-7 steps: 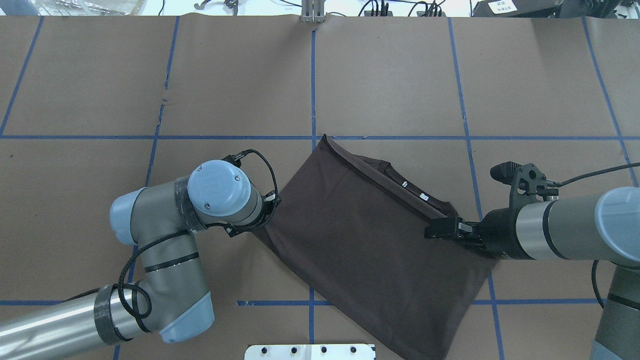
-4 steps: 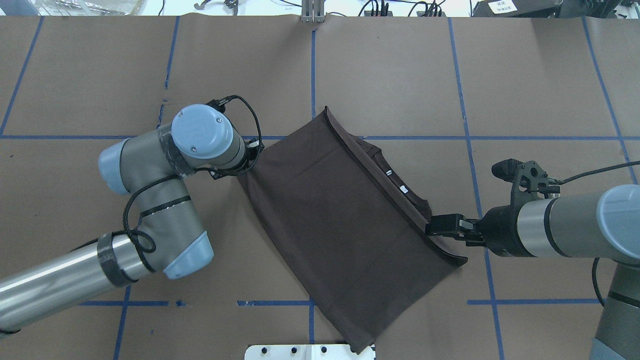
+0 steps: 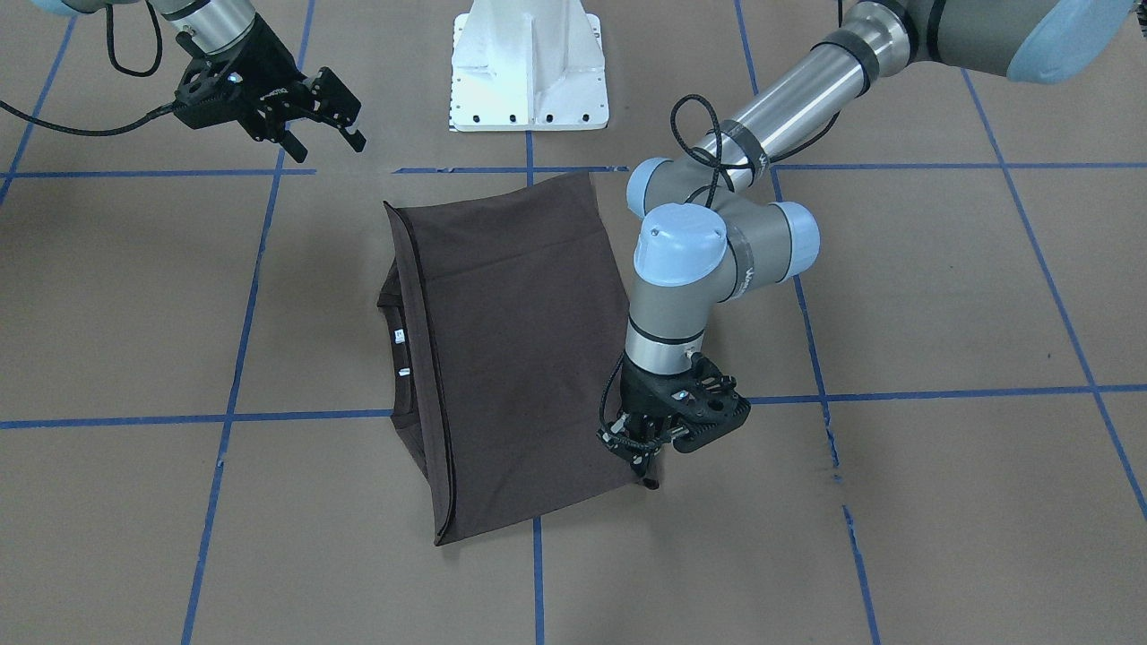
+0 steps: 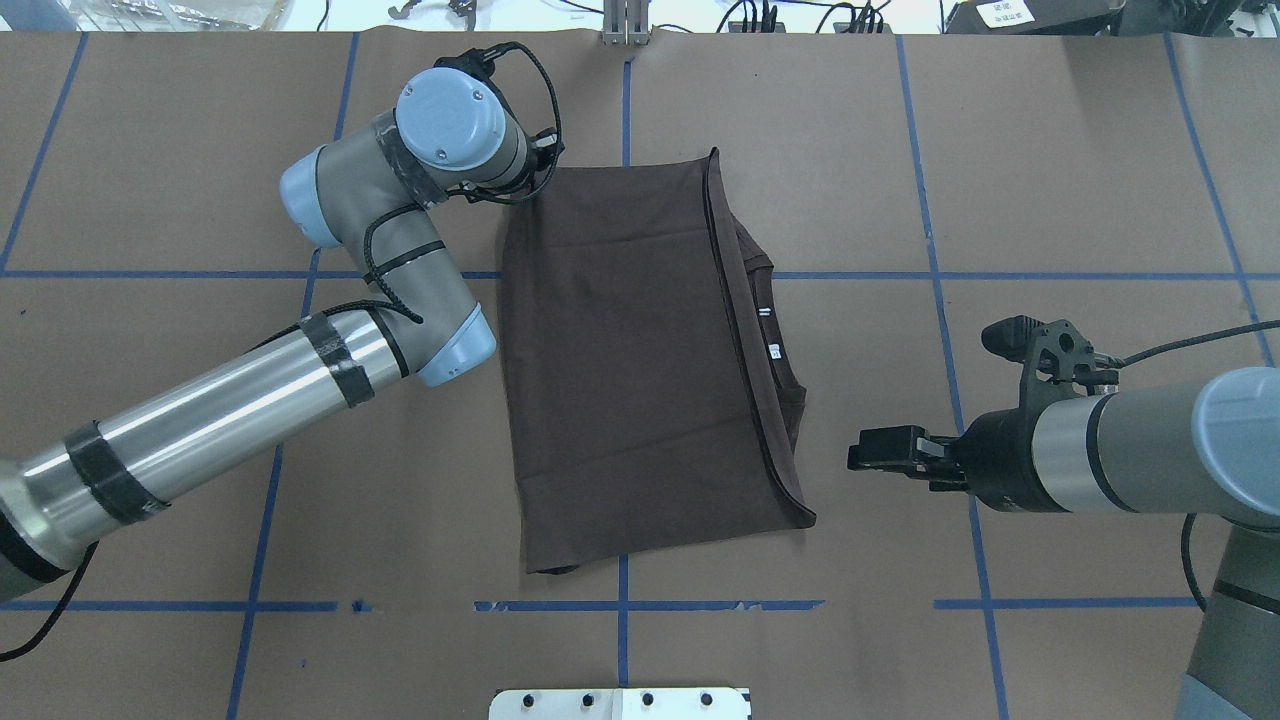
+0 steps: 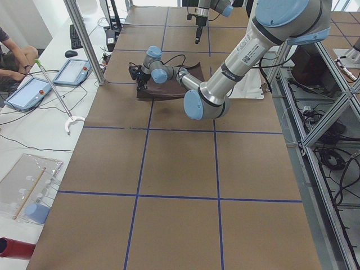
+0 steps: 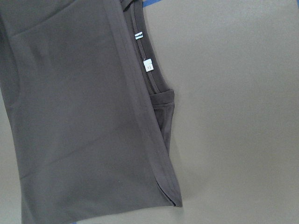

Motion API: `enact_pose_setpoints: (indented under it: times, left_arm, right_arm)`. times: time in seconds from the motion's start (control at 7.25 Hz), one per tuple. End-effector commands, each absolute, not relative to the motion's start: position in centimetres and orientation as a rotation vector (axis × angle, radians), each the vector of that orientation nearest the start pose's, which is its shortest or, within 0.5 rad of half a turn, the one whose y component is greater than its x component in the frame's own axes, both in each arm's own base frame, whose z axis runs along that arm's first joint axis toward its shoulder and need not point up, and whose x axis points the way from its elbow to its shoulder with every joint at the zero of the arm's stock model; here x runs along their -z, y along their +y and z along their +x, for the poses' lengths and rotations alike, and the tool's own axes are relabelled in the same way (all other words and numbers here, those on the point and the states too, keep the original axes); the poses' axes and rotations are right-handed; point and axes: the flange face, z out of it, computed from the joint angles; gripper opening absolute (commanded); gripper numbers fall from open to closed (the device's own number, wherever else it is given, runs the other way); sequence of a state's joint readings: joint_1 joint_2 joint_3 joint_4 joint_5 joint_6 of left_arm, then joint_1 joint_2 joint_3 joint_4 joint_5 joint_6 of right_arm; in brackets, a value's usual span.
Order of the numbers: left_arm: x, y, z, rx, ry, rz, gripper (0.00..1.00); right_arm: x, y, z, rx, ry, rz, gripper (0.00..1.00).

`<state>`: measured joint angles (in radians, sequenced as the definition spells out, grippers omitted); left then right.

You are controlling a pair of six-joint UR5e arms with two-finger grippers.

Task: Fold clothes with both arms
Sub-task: 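Release the shirt and move the right gripper to the shirt's side edge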

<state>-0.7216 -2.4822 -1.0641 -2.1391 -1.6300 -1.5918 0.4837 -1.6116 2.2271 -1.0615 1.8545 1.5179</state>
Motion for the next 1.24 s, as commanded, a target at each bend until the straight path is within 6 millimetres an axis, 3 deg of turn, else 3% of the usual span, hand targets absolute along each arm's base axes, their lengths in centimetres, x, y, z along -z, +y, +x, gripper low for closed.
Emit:
enact_pose_setpoints:
  times: [0.0,0.14,0.28,0.55,0.69,0.83,1.1]
  left_arm:
    - [-22.9,-66.2,54.6,0.659,0.995,0.356,0.0]
    - [-24.0,-66.6,54.7,0.653,0.968,0.399,0.99]
    - [-24.3,-66.9,54.5,0.591,0.934,0.454,1.0]
    - [-25.4,-68.9,50.4,0.45,0.917,0.455,1.0]
    - [-26.8,-67.6,46.5,0.398,0.99,0.376,1.0]
    - [-27.1,-65.3,42.1,0.335,1.026,0.332,1.0]
    - [-26.4,-59.8,37.4,0.278,0.925,0.302,1.0]
  right_arm:
    - [-31.3,-29.7,-33.3,-0.229,-1.144,0.054,1.0]
    - [-31.4,-29.9,-33.2,-0.235,-1.14,0.059,1.0]
    - [-31.2,-30.6,-33.5,-0.241,-1.143,0.064,1.0]
    - [-32.6,-32.6,-34.4,-0.263,-1.111,0.063,1.0]
    - [-33.1,-33.1,-34.4,-0.274,-1.086,0.059,1.0]
    - [-31.5,-33.8,-35.9,-0.285,-1.029,0.036,1.0]
    - [-24.6,-36.0,-41.1,-0.293,-0.938,0.006,1.0]
